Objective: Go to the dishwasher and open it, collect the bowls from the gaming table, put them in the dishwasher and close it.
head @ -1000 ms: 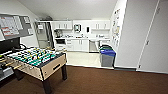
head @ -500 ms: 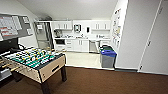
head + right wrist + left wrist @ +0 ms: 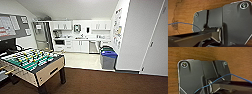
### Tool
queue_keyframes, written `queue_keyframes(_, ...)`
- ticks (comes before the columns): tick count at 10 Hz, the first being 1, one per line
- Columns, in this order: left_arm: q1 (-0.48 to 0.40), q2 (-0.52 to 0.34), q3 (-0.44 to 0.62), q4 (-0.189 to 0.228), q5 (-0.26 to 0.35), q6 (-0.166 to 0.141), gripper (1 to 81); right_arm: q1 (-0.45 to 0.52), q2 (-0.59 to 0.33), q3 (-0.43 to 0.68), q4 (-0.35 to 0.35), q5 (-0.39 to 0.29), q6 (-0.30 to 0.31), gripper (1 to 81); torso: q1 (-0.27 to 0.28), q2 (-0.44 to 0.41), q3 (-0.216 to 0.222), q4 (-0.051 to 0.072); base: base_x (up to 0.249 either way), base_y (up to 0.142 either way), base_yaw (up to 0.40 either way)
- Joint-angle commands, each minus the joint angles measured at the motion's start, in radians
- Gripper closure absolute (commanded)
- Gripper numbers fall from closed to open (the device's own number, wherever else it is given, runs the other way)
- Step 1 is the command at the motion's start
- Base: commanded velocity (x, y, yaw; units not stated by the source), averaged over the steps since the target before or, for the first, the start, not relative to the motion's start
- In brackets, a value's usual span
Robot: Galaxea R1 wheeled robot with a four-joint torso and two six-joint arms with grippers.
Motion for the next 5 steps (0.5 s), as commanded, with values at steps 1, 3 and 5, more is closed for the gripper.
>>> queue_keyframes(1, -0.060, -0.019, 0.025, 0.004, 0.052, 0.008, 1.0, 0.049, -0.006, 0.027, -0.009, -0.049, 0.001, 1.0, 0.000, 0.000, 0.000, 0.000, 0.190, 0.000, 0.000)
queue_keyframes(3, -0.060, -0.019, 0.025, 0.004, 0.052, 0.010, 1.0, 0.047, -0.006, 0.027, -0.009, -0.050, -0.002, 1.0, 0.000, 0.000, 0.000, 0.000, 0.195, 0.000, 0.000)
queue_keyframes(5, -0.060, -0.019, 0.025, 0.003, 0.052, 0.008, 1.0, 0.050, -0.006, 0.028, -0.012, -0.050, -0.005, 1.0, 0.000, 0.000, 0.000, 0.000, 0.196, 0.000, 0.000)
